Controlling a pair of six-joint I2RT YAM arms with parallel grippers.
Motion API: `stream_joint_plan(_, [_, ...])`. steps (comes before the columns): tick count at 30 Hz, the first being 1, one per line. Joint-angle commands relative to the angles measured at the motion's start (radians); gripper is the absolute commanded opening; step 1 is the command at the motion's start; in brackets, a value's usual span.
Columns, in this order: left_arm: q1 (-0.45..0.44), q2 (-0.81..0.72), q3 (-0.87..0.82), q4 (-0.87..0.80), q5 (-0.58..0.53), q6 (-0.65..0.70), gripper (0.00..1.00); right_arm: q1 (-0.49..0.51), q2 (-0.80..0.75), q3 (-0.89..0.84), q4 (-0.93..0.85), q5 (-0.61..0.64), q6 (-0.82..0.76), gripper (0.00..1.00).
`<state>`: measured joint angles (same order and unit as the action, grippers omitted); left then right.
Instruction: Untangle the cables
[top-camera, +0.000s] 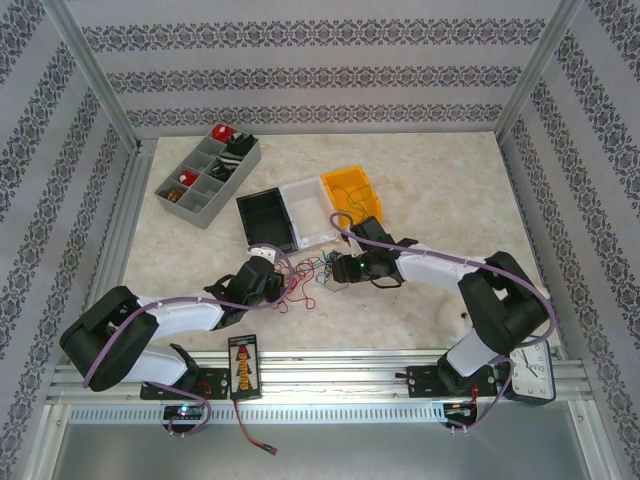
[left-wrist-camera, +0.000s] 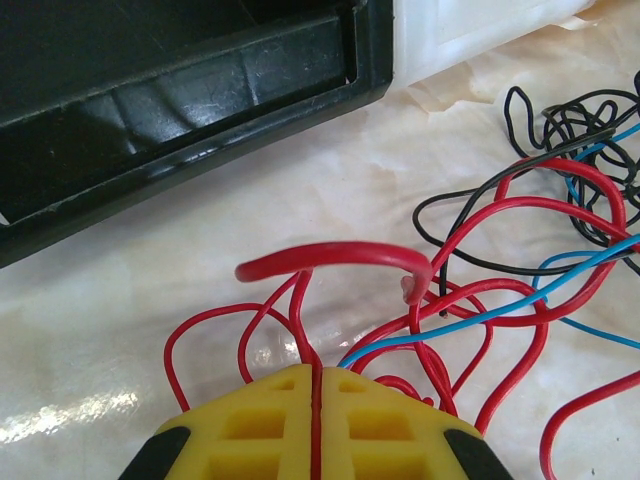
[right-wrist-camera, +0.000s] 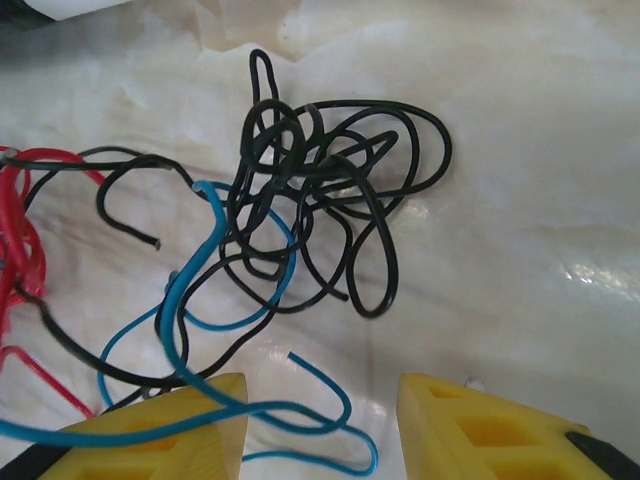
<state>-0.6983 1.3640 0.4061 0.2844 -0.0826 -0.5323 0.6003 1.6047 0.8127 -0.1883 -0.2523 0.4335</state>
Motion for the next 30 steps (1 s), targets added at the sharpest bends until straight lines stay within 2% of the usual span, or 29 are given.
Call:
stream_joint_plan(1, [0.005, 0.011, 0.025, 0.01, 0.004, -0.01, 0.0, 0.006, 0.034, 0.038, 0.027, -0.019, -0.023, 0.45])
stream_joint_plan(6, [0.005, 0.022, 0.022, 0.022, 0.013, -0.02, 0.0, 0.008, 0.066, 0.044, 0.072, -0.02, -0.01, 0.4])
stream_joint_plan(8, [0.005, 0.027, 0.023, 0.022, 0.015, -0.022, 0.0, 0.009, 0.072, 0.043, 0.095, -0.031, -0.01, 0.33])
stream_joint_plan(11, [0.005, 0.031, 0.018, 0.032, 0.02, -0.03, 0.0, 0.009, 0.055, 0.023, 0.144, -0.033, 0.003, 0.08])
stream_joint_plan(13, [0.006, 0.032, 0.017, 0.036, 0.019, -0.034, 0.0, 0.007, 0.024, 0.008, 0.157, -0.02, 0.01, 0.0])
stream_joint_plan(15, [0.006, 0.027, 0.017, 0.036, 0.015, -0.039, 0.0, 0.005, -0.018, -0.007, 0.156, 0.002, 0.01, 0.0])
stream_joint_plan(16, [0.005, 0.021, 0.015, 0.039, 0.015, -0.041, 0.09, 0.003, -0.044, -0.017, 0.153, 0.01, 0.009, 0.0])
stream_joint_plan(17, [0.005, 0.014, 0.011, 0.044, 0.015, -0.043, 0.24, -0.002, -0.071, -0.025, 0.143, 0.014, 0.007, 0.0])
stream_joint_plan(20, [0.006, -0.023, -0.001, 0.047, -0.003, -0.049, 0.51, -0.018, -0.141, -0.039, 0.109, 0.0, -0.005, 0.0])
stream_joint_plan(23, [0.006, -0.086, -0.017, 0.063, -0.017, -0.042, 0.59, -0.039, -0.221, -0.05, 0.076, -0.036, -0.013, 0.0])
stream_joint_plan(30, [0.006, -0.233, -0.013, 0.067, 0.033, 0.033, 0.68, -0.07, -0.378, -0.05, 0.037, -0.082, -0.053, 0.0])
